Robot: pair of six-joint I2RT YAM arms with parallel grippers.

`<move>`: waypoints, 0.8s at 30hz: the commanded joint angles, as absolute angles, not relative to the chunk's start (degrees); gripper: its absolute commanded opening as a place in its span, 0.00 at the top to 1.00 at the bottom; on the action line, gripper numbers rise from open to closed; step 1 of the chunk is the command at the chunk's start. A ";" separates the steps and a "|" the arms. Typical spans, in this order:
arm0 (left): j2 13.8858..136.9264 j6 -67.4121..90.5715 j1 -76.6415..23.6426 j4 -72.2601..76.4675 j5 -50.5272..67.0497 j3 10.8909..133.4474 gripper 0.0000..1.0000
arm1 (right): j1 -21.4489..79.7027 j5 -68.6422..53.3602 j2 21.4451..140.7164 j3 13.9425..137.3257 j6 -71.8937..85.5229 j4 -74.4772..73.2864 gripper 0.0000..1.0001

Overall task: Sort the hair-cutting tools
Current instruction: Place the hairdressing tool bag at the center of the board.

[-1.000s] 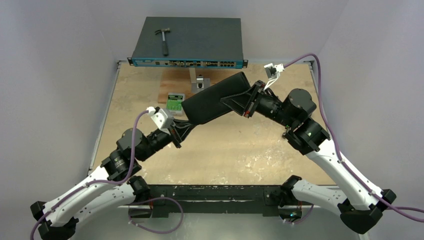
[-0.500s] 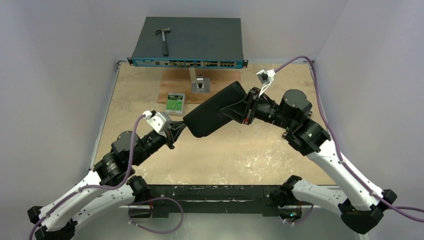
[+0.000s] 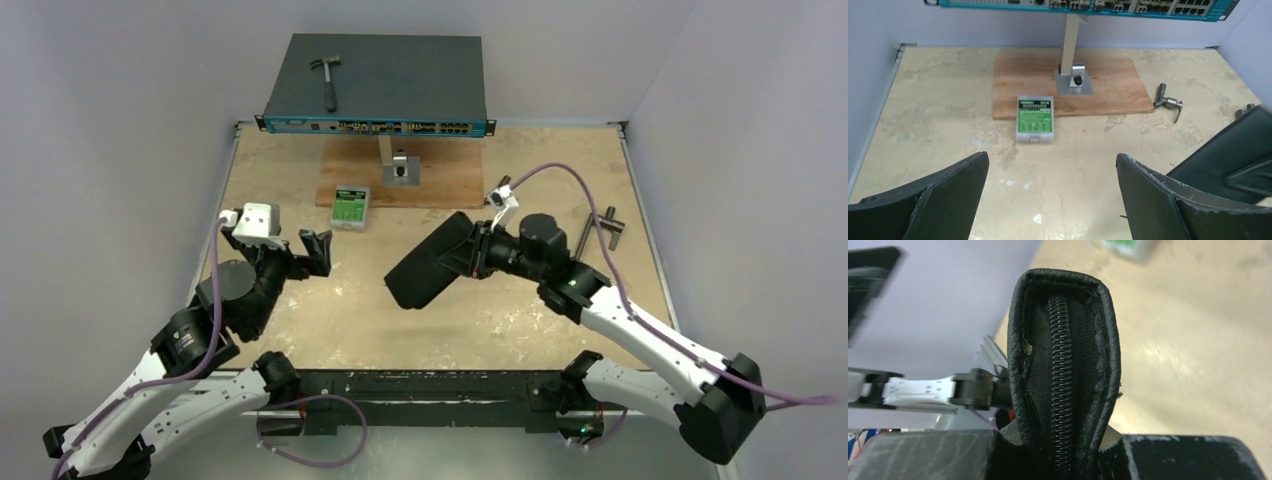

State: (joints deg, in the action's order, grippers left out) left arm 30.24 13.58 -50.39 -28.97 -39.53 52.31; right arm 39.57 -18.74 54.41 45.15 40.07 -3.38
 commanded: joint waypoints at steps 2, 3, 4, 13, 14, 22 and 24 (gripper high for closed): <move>26.45 25.15 -50.36 -35.51 -38.74 49.88 0.00 | 39.53 -15.33 58.79 36.26 45.99 17.57 1.00; 25.92 26.92 -50.36 -35.46 -37.20 48.64 0.00 | 39.52 -14.23 59.73 34.83 46.20 19.53 1.00; 25.59 28.53 -50.41 -35.44 -36.02 47.44 0.00 | 39.47 -13.14 60.84 33.49 46.39 20.87 1.00; 26.05 43.26 -50.36 -38.10 -33.42 38.36 0.00 | 39.18 -3.97 73.10 29.57 45.84 23.46 1.00; 26.28 43.97 -50.36 -38.98 -33.59 38.00 0.00 | 38.87 -3.65 73.99 29.61 45.76 22.98 0.97; 26.37 48.45 -50.36 -41.56 -34.57 36.31 0.00 | 36.37 -2.10 74.31 30.81 44.32 16.34 0.18; 26.37 49.51 -50.36 -42.23 -35.30 36.34 0.00 | 35.56 -1.13 71.77 30.42 43.39 14.42 0.14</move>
